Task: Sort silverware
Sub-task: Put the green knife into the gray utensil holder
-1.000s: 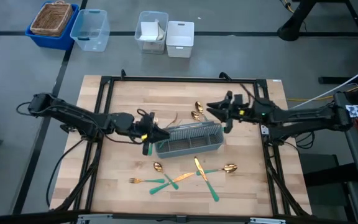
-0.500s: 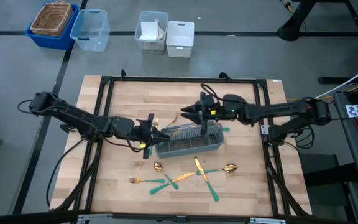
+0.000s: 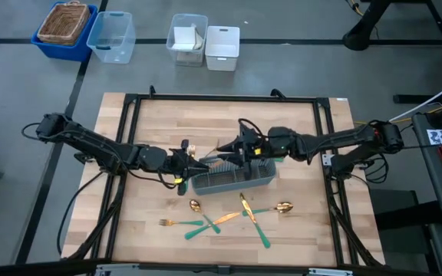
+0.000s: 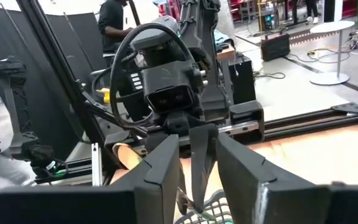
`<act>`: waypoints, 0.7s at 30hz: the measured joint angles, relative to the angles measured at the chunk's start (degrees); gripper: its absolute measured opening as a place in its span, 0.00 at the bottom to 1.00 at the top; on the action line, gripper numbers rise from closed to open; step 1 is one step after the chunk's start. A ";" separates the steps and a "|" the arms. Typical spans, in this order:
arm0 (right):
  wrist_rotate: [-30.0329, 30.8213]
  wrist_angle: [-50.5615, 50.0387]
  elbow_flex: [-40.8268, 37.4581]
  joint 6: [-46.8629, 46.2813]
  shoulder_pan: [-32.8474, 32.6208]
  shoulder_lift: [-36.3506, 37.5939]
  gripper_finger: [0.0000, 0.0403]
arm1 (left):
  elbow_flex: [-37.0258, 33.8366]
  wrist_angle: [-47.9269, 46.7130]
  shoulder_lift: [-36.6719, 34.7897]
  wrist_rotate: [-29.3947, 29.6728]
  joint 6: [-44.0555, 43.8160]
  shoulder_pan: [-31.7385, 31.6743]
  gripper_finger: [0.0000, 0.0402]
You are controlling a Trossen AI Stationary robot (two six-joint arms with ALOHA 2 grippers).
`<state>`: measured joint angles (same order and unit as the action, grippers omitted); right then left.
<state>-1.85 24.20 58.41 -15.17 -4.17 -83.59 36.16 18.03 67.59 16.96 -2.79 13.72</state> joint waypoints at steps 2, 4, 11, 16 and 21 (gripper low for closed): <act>0.45 -0.08 0.00 0.02 -0.63 0.00 0.27 | 0.00 -0.22 0.00 0.01 0.00 0.00 0.08; 1.40 -0.49 0.00 0.02 -1.31 0.00 0.27 | 0.00 -0.86 0.00 -0.03 -0.09 0.02 0.08; 5.37 -0.46 0.02 -0.77 -3.08 0.00 0.27 | 0.00 -1.25 0.00 0.04 -0.24 0.00 0.10; 5.47 -0.46 0.00 -3.56 -3.06 0.00 0.27 | 0.00 -2.52 -0.02 0.25 -0.43 0.23 0.10; 6.38 -0.47 0.02 -4.96 -3.10 0.00 0.27 | 0.00 -4.30 0.54 0.43 -0.61 0.61 0.10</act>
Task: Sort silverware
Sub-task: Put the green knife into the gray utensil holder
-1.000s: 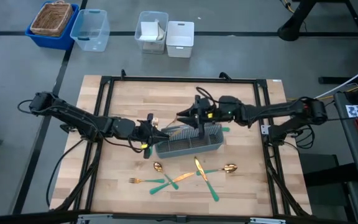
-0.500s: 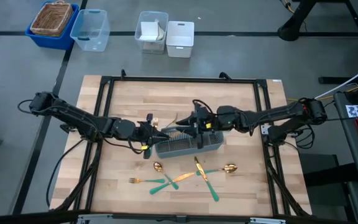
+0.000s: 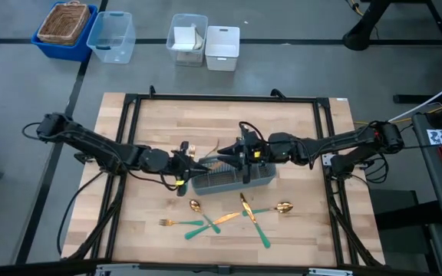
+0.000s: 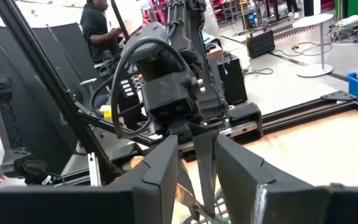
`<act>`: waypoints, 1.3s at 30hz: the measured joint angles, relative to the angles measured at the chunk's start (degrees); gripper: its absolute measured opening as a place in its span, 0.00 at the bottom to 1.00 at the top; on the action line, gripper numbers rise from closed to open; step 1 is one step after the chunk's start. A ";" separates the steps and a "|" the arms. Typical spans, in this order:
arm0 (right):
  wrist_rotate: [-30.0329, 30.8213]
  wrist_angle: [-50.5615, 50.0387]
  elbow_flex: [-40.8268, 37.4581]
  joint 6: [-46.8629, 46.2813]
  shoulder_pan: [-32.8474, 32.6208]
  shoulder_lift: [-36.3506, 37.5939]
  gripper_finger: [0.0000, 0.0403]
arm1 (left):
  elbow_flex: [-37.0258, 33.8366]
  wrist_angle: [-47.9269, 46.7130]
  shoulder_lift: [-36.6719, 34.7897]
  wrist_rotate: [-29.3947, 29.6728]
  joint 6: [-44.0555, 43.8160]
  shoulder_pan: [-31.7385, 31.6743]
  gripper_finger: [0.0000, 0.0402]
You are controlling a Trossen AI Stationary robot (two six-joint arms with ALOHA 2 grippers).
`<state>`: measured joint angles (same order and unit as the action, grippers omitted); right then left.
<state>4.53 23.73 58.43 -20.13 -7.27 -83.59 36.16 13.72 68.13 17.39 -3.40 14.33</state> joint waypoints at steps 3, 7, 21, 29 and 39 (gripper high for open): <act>0.36 -0.09 0.04 -0.97 0.00 0.02 0.27 | 0.00 0.29 1.30 -0.02 -0.86 0.11 0.10; 0.89 -1.09 0.04 -1.05 0.01 0.02 0.27 | 0.00 0.24 3.07 -0.04 -3.39 0.09 0.10; 0.88 -3.37 0.04 -1.03 0.15 0.02 0.27 | 0.00 0.07 4.42 -0.23 -5.71 0.30 0.10; 0.87 -4.43 0.04 -0.46 0.17 0.07 0.27 | 0.00 0.03 4.42 -0.26 -8.87 0.26 0.13; 0.86 -4.70 0.04 1.31 0.15 0.07 0.27 | 0.00 0.28 4.36 -0.15 -7.67 0.26 0.29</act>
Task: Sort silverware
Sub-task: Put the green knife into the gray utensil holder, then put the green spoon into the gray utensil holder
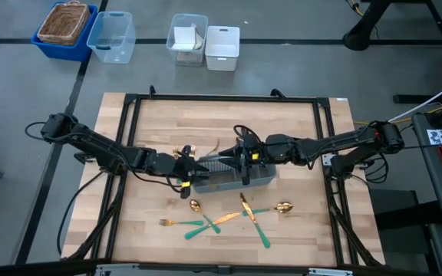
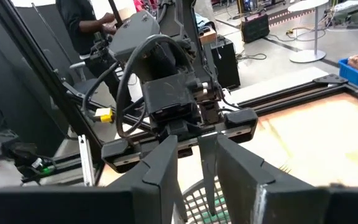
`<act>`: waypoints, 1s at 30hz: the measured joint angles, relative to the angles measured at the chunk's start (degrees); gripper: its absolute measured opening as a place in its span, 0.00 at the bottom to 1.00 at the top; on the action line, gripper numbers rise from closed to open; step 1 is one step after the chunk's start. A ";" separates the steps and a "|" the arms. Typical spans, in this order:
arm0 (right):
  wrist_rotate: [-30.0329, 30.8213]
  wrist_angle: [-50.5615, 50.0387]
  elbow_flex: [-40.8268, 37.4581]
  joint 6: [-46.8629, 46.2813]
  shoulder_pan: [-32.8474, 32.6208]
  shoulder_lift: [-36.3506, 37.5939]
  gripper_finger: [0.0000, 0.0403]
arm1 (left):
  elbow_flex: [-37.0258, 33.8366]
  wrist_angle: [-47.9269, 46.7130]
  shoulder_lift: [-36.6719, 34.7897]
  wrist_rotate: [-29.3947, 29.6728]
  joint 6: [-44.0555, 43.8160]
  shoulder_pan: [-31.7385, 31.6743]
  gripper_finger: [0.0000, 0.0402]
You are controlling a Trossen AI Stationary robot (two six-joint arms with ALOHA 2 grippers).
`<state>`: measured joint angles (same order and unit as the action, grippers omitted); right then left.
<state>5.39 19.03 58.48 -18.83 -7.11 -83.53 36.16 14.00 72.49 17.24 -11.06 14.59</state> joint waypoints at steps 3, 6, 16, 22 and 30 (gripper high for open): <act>0.53 -0.02 0.00 1.48 0.00 0.19 0.27 | 0.00 0.56 -0.05 -0.01 1.06 0.04 0.30; 0.55 0.25 0.00 2.73 0.37 0.65 0.27 | 0.00 2.49 -0.05 -0.05 0.70 0.04 0.29; 0.11 -5.56 -0.02 2.80 3.77 5.73 0.27 | 0.04 3.02 -7.04 -0.07 -0.60 0.04 0.26; 0.13 -14.25 -0.02 0.28 6.62 10.31 0.27 | 0.04 2.81 -13.15 -0.07 -8.76 -0.48 0.26; -0.97 -33.42 -0.02 -12.46 12.20 16.60 0.27 | 0.04 -5.66 -20.24 -0.04 -18.93 -2.62 0.25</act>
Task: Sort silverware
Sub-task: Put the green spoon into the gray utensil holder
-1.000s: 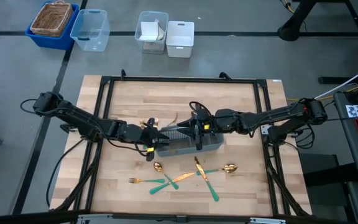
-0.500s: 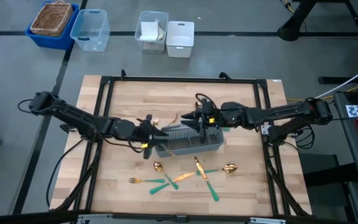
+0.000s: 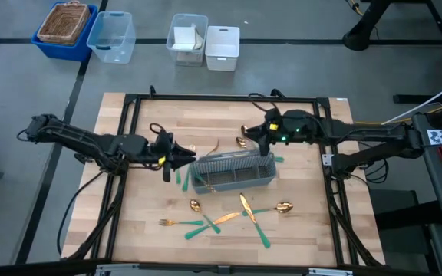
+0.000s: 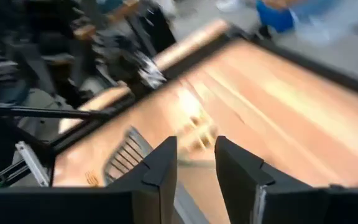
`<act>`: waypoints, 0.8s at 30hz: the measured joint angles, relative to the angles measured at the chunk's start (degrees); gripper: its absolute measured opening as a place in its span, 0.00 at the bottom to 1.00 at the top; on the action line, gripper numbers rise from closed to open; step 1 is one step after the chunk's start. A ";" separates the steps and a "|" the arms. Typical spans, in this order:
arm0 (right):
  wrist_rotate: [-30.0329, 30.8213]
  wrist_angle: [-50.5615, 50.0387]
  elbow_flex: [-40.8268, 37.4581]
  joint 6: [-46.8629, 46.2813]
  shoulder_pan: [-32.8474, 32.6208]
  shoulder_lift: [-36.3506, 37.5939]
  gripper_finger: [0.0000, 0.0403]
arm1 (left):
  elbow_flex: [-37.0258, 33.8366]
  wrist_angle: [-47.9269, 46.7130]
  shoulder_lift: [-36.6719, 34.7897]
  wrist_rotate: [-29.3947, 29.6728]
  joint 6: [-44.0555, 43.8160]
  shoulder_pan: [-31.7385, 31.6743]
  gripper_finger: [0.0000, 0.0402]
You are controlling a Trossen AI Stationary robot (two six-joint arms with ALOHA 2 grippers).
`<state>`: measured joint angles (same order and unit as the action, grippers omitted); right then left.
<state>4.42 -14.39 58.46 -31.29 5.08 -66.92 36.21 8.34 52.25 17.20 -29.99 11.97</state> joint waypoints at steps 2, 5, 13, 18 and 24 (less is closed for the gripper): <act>-3.14 -4.64 0.00 -0.90 0.93 1.71 0.27 | 0.00 -3.47 -1.07 0.01 -2.15 -0.56 0.25; -12.01 -10.01 0.00 0.82 0.94 4.19 0.27 | 0.00 -7.11 -1.38 0.01 -4.07 -1.34 0.25; -29.59 -17.79 0.00 -2.72 -6.18 6.96 0.27 | 0.00 -9.41 -0.72 0.01 -4.62 -3.33 0.25; -29.55 -24.39 0.00 -17.13 -12.52 6.89 0.27 | 0.00 -9.47 -0.69 0.00 -4.55 -3.83 0.25; -26.85 -33.99 0.00 -32.42 -20.03 6.89 0.27 | 0.00 -9.49 -0.66 0.01 -2.75 -3.83 0.25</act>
<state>-22.44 -48.39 58.46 -63.71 -14.95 -60.04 36.21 -1.15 51.59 17.21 -32.74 8.14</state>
